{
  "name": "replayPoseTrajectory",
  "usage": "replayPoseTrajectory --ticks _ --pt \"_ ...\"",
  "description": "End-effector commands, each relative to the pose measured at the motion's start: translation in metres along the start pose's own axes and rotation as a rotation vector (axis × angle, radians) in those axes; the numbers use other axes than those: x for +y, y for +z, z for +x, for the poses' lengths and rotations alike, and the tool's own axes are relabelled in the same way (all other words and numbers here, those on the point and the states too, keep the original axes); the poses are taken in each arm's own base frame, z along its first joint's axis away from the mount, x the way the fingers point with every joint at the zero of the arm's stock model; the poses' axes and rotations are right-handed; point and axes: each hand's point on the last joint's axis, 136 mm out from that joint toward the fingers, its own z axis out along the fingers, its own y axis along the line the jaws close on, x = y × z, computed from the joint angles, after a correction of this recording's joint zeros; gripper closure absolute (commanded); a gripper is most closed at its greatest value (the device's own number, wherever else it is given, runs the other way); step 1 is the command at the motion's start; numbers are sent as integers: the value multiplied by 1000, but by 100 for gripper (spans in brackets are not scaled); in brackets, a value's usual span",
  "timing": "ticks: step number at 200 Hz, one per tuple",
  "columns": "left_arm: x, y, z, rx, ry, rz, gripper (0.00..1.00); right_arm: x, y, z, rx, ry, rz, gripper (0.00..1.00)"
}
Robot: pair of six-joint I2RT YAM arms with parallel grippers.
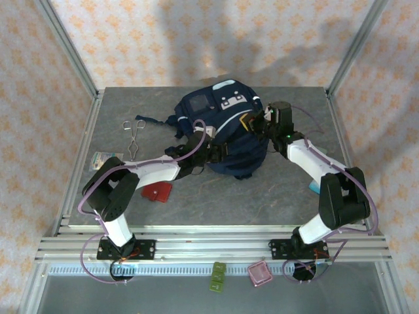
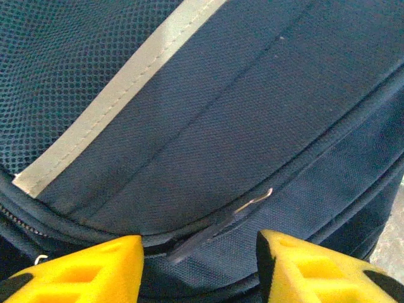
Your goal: Pack books, pencil case, and school supplies into a backpack
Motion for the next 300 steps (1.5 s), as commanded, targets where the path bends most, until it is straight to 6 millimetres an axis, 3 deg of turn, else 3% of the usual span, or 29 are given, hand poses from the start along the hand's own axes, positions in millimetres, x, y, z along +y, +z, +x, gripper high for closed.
replayPoseTrajectory --ticks 1,13,36,55,85,94,109,136,152,162,168,194,223,267,300 --pt "-35 -2 -27 -84 -2 151 67 58 -8 7 17 -98 -185 100" --pt "-40 -3 -30 -92 2 172 77 55 -7 9 19 -93 -180 100" --pt "-38 1 -28 -70 12 154 69 54 -7 9 19 -91 -180 100" --pt "-39 2 -24 -65 14 171 76 53 -7 9 18 -92 -177 100" --pt "-26 9 -20 -49 11 96 60 51 -6 9 20 -87 -174 100" --pt "-24 11 -19 -39 22 76 60 51 -6 10 22 -87 -176 100" --pt "-26 14 -16 -35 30 81 69 52 -6 9 19 -87 -177 100" --pt "-17 26 -7 6 56 7 62 53 -7 9 16 -87 -178 100" --pt "-19 29 2 29 67 11 71 53 -7 8 15 -89 -177 100" --pt "-20 30 4 30 67 26 94 53 -8 9 15 -91 -175 100" --pt "-20 30 6 32 63 26 98 53 -8 8 14 -92 -174 100" --pt "-13 32 8 36 65 -21 78 53 -7 9 17 -90 -176 100" --pt "-20 34 12 59 70 11 85 53 -6 9 17 -90 -174 100" --pt "-34 29 26 95 54 77 82 52 -6 7 12 -92 -170 100" --pt "-24 19 25 74 30 32 73 49 -4 8 15 -91 -165 100"
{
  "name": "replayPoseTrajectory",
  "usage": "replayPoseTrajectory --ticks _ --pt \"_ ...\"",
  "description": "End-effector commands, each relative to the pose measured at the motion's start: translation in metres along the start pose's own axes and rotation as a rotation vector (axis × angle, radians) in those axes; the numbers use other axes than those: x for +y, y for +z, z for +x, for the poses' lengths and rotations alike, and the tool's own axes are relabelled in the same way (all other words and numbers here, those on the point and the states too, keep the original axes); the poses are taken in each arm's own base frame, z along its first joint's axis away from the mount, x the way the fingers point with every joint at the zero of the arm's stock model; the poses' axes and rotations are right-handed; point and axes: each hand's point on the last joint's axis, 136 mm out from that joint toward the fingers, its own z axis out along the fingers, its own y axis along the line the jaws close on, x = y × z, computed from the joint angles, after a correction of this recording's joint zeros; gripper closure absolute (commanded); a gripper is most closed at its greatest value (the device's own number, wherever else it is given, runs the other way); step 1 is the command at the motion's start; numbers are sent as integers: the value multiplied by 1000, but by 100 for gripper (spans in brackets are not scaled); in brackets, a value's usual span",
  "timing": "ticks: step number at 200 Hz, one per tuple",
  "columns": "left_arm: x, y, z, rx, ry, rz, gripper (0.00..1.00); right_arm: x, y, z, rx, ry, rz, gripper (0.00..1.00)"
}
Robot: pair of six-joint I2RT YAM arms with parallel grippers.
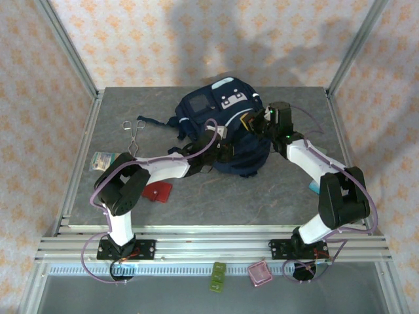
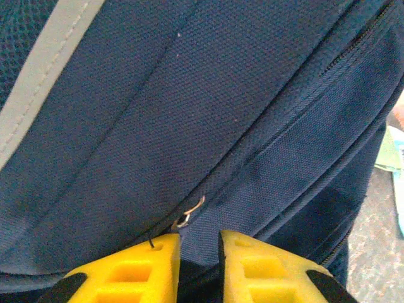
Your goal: Pack books, pencil case, and school supplies into a backpack
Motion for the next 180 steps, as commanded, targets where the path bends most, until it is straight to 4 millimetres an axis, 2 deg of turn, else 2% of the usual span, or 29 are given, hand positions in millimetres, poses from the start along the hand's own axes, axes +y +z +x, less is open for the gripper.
replayPoseTrajectory --ticks 1,9,20,42,68,86,131,150,180 --pt "5 -7 15 26 -19 -20 73 51 -6 10 34 -86 -170 100" --pt "11 -12 13 6 -21 -52 72 52 -7 10 35 -86 -171 100" --pt "18 -21 8 -19 -20 -88 66 52 -8 10 32 -88 -172 100" --pt "24 -32 2 -35 -19 -115 60 56 -11 10 29 -89 -180 100" --pt "31 -38 -3 -46 -26 -151 57 59 -13 9 26 -88 -188 100" --pt "33 -43 -3 -67 -32 -153 50 63 -14 10 30 -89 -195 100" --pt "52 -43 -1 -59 -35 -254 48 66 -14 11 34 -94 -199 100" --pt "43 -39 -3 -51 -18 -209 48 67 -14 13 38 -94 -202 100" --pt "6 -30 -12 -49 35 -33 49 66 -12 14 43 -94 -199 100"
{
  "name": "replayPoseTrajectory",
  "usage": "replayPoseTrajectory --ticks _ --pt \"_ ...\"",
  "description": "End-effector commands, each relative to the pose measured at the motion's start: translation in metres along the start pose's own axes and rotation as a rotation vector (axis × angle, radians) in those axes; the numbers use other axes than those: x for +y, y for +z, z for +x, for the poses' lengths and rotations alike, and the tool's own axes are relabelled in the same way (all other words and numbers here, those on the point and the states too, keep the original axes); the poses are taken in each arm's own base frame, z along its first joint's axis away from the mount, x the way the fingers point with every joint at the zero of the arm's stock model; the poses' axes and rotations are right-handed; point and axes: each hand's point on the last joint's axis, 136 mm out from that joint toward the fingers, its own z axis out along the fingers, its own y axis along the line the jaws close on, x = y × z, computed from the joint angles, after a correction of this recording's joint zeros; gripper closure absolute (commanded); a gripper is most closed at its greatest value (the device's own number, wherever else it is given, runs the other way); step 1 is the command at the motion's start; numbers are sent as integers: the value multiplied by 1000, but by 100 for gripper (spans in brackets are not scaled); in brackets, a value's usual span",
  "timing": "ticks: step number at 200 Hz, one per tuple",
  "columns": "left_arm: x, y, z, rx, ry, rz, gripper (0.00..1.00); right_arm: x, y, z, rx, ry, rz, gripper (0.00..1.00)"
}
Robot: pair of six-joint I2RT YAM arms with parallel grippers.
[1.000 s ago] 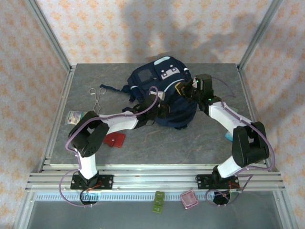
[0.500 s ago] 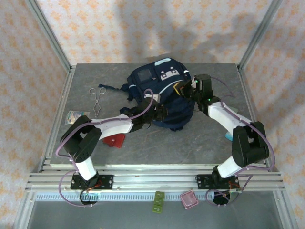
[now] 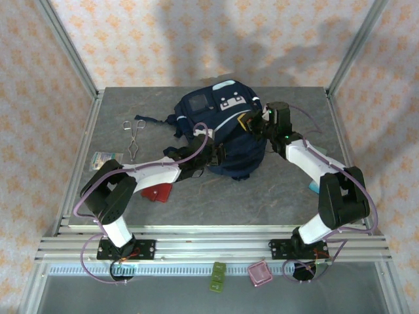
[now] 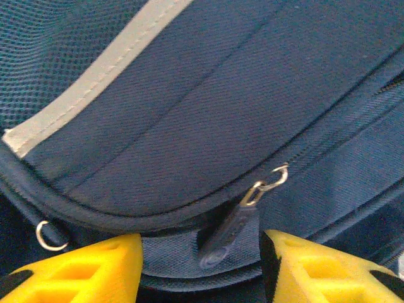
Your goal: Pack books, pencil case, and school supplies into a backpack
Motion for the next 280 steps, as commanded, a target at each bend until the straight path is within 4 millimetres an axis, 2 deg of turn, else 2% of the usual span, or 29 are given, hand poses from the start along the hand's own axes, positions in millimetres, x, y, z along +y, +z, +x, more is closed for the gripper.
replayPoseTrajectory --ticks 1,18,39,79,82,87,93,113,134,141,161,182,199,218,255,280 --pt "-31 1 -15 -19 45 134 49 61 -12 6 13 -87 -175 100" --pt "-42 4 -18 -14 63 175 52 60 -12 6 14 -85 -174 100" --pt "-45 8 -19 -15 66 182 67 60 -11 6 15 -86 -174 100" --pt "-34 17 -15 -8 58 128 65 59 -10 7 21 -84 -176 100" --pt "-34 17 -15 -8 57 129 67 60 -10 7 22 -85 -177 100" --pt "-34 17 -15 -14 56 135 77 59 -9 7 21 -84 -176 100" --pt "-35 16 -16 -27 51 143 82 59 -9 7 21 -84 -175 100" --pt "-35 15 -20 -53 32 150 73 56 -8 9 27 -79 -172 100" --pt "-32 22 -22 -49 33 112 73 55 -9 10 27 -78 -175 100" --pt "-30 25 -23 -49 32 98 77 56 -9 11 29 -77 -176 100" --pt "-24 29 -28 -63 30 52 100 55 -11 12 25 -79 -174 100" --pt "-16 31 -26 -53 33 1 100 54 -13 11 16 -86 -168 100" --pt "-7 25 -24 -57 29 -30 100 51 -13 11 10 -89 -157 100" --pt "11 13 -18 -56 23 -94 100 45 -16 4 -21 -87 -140 100" --pt "65 -9 3 -19 -7 -217 100 38 -29 -16 -92 -79 -132 100" --pt "92 -20 6 -17 -12 -287 100 32 -35 -23 -124 -72 -122 100"
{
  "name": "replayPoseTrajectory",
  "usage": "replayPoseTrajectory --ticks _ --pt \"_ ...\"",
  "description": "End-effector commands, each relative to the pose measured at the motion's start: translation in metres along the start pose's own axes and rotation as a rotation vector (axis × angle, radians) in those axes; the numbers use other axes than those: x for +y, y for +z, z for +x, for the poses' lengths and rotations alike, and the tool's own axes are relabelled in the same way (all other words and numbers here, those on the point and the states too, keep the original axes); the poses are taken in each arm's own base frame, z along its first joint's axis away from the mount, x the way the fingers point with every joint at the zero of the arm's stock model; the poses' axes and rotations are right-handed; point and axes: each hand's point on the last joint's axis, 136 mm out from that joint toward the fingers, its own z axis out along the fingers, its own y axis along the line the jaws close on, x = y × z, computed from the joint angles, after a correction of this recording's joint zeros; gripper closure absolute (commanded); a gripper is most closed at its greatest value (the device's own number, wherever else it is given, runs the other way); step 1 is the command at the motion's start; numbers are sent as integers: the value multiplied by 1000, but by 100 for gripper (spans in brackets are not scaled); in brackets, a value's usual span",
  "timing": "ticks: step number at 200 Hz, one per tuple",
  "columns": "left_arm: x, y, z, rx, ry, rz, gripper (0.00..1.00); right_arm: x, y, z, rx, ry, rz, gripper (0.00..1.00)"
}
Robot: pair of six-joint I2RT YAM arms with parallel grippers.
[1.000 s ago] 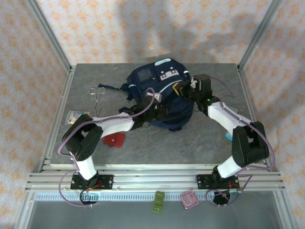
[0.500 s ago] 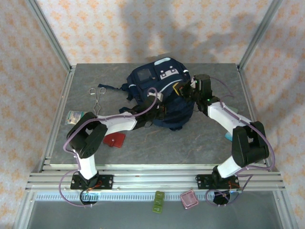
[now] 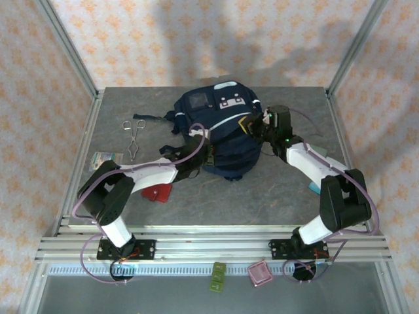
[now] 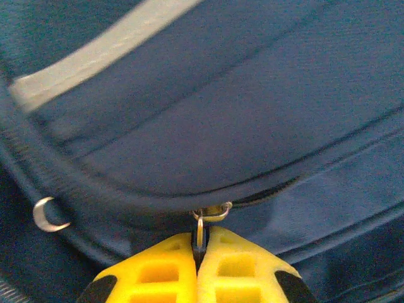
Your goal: Pack books, pencil case, and school supplies into a backpack
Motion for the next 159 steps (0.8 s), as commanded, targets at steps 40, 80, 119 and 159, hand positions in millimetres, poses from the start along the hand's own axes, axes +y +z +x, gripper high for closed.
replayPoseTrajectory --ticks 40,80,119,159 --pt "95 -12 -6 -6 -30 -346 100 34 -30 -22 -109 -57 -144 100" --pt "100 -13 -25 -42 -32 -393 81 33 -29 -17 -84 -55 -155 100" --pt "91 -21 -36 -69 -32 -365 58 31 -26 -16 -73 -61 -146 100" --pt "81 -36 -32 -58 -47 -324 55 11 -15 -10 -22 -93 -64 100"
